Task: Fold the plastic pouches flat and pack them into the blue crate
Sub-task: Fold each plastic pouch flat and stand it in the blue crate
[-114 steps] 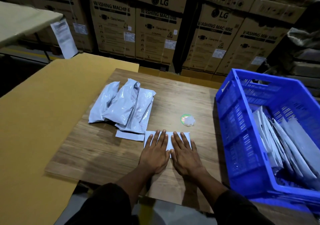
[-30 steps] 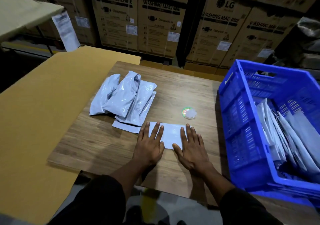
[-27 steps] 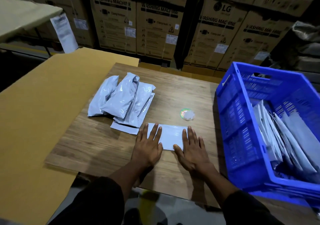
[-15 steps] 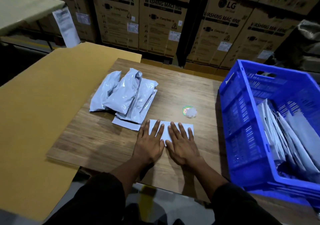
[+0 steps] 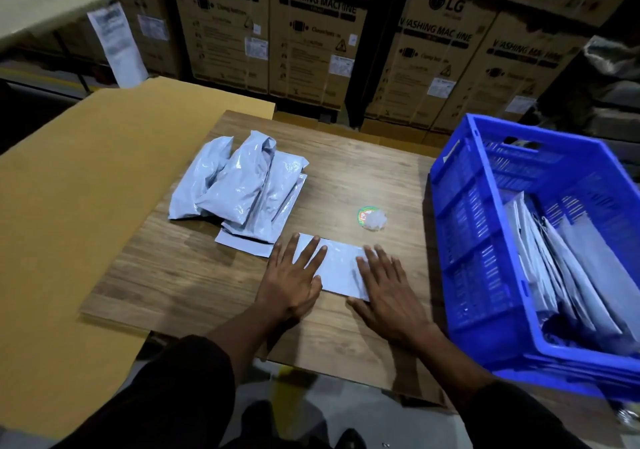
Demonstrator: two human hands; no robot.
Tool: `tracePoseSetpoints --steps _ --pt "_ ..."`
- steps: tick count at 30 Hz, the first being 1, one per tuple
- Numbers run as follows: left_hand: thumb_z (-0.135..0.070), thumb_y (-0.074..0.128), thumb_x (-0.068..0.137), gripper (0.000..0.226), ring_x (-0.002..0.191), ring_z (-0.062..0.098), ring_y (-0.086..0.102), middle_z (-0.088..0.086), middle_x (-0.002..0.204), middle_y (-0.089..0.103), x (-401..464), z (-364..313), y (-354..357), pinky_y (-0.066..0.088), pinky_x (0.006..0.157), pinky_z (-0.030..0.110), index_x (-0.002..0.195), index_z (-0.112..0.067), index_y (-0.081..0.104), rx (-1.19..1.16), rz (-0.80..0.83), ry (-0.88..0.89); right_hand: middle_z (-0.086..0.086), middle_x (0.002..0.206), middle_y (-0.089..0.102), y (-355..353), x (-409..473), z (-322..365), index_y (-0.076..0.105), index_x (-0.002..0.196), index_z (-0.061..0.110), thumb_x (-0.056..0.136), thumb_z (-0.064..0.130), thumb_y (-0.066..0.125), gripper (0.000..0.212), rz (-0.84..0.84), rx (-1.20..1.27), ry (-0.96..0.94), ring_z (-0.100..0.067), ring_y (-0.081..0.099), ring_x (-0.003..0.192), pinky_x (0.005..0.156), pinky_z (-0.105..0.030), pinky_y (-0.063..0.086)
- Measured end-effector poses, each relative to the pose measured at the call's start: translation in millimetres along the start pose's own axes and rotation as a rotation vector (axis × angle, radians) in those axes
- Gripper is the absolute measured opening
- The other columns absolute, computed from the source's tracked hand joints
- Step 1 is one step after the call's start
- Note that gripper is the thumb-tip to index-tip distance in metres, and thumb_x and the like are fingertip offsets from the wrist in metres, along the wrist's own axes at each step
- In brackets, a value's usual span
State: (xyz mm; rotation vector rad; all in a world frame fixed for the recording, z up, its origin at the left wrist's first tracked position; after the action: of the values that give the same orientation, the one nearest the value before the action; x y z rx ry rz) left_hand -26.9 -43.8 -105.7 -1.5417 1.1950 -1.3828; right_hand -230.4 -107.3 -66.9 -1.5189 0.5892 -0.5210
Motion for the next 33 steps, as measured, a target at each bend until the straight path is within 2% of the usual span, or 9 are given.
tracePoseSetpoints --steps 3,7,10,14,20,23,27,29,33 --pt "-0.043 0.042 0.1 0.062 0.155 0.035 0.019 -0.001 0.168 0.023 -0.7 0.3 3.7 0.025 0.116 0.062 0.158 -0.022 0.035 -0.001 0.007 0.014 -0.015 0.157 0.036 -3.5 -0.2 13.2 0.056 0.13 0.013 0.098 0.04 0.048 0.042 -0.121 -0.034 -0.167 -0.037 0.022 0.15 0.116 -0.058 0.026" --pt "-0.06 0.032 0.101 0.069 0.155 0.034 0.02 0.003 0.167 0.027 -0.3 -1.4 3.7 0.024 0.115 0.067 0.156 -0.019 0.04 -0.004 -0.018 0.041 -0.011 0.143 0.053 -2.0 1.5 17.6 0.065 0.105 0.014 0.099 0.029 0.049 0.023 -0.207 -0.014 -0.135 -0.037 0.037 0.143 0.109 -0.057 0.037" --pt "-0.066 0.036 0.099 0.074 0.154 0.032 0.023 0.006 0.165 0.031 -1.6 -6.7 -2.6 0.017 0.117 0.069 0.152 -0.015 0.048 0.043 -0.081 0.066 -0.011 0.138 0.057 -4.0 2.7 22.1 0.063 0.106 0.012 0.1 0.027 0.047 0.023 -0.229 0.038 -0.09 -0.036 0.042 0.139 0.105 -0.056 0.042" --pt "-0.027 0.067 0.088 0.037 0.147 0.036 0.038 0.002 0.15 0.055 -7.2 -9.7 -7.6 0.019 0.111 0.075 0.125 -0.023 0.069 0.118 -0.185 0.116 -0.011 0.143 0.054 -17.9 -1.1 28.3 0.062 0.108 0.013 0.094 0.025 0.056 0.019 -0.299 0.099 -0.097 -0.035 0.043 0.138 0.101 -0.059 0.044" --pt "-0.02 0.045 0.088 0.041 0.141 0.032 0.04 -0.001 0.142 0.062 -9.8 -8.3 -20.9 0.018 0.108 0.071 0.116 -0.031 0.073 0.06 -0.297 0.048 0.013 0.142 0.057 -21.2 -26.5 45.1 0.064 0.128 0.028 0.099 0.028 0.055 0.03 -0.376 -0.072 -0.468 -0.03 0.03 0.149 0.111 -0.074 0.018" --pt "-0.009 0.051 0.08 0.051 0.145 0.033 0.038 0.0 0.15 0.054 -4.8 -5.9 -31.9 0.01 0.111 0.071 0.122 -0.033 0.067 0.009 -0.283 -0.002 0.009 0.122 0.068 -26.1 -21.2 38.4 0.07 0.108 0.029 0.098 0.026 0.061 0.014 -0.43 -0.022 -0.367 -0.03 0.054 0.131 0.105 -0.059 0.04" --pt "-0.036 0.043 0.098 0.061 0.154 0.032 0.023 0.014 0.167 0.023 3.0 -9.1 -52.3 0.012 0.118 0.069 0.157 -0.023 0.033 0.113 -0.284 -0.171 0.0 0.099 0.07 -61.3 -8.4 29.6 0.071 0.099 0.03 0.091 0.036 0.059 0.015 -0.392 0.286 -0.103 -0.026 0.066 0.086 0.063 -0.036 0.053" --pt "-0.041 0.041 0.1 0.073 0.156 0.032 0.013 0.016 0.169 0.013 0.3 -8.7 -59.3 0.01 0.12 0.066 0.163 -0.016 0.014 0.127 -0.301 -0.197 0.002 0.092 0.075 -72.4 -5.4 22.8 0.076 0.098 0.025 0.083 0.019 0.058 0.024 -0.448 0.464 -0.019 -0.021 0.07 0.082 0.066 -0.036 0.056" --pt "-0.041 0.043 0.101 0.067 0.157 0.03 0.012 0.007 0.171 0.007 -8.9 -11.5 -43.4 0.016 0.119 0.065 0.162 -0.02 0.025 0.091 -0.169 0.009 0.007 0.079 0.077 -74.7 1.1 4.8 0.077 0.076 0.015 0.075 -0.01 0.052 0.036 -0.337 0.984 0.304 -0.011 0.072 0.081 0.08 -0.036 0.057"
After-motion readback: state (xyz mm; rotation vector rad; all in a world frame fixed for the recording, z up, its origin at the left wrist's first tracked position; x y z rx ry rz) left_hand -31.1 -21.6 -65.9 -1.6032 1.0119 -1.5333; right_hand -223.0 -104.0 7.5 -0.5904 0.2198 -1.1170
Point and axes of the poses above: each hand's wrist, its own x-axis towards the middle knuckle, its own y-axis out of the palm, z = x × y, the point moved 4 cm from there along x, towards the middle knuckle
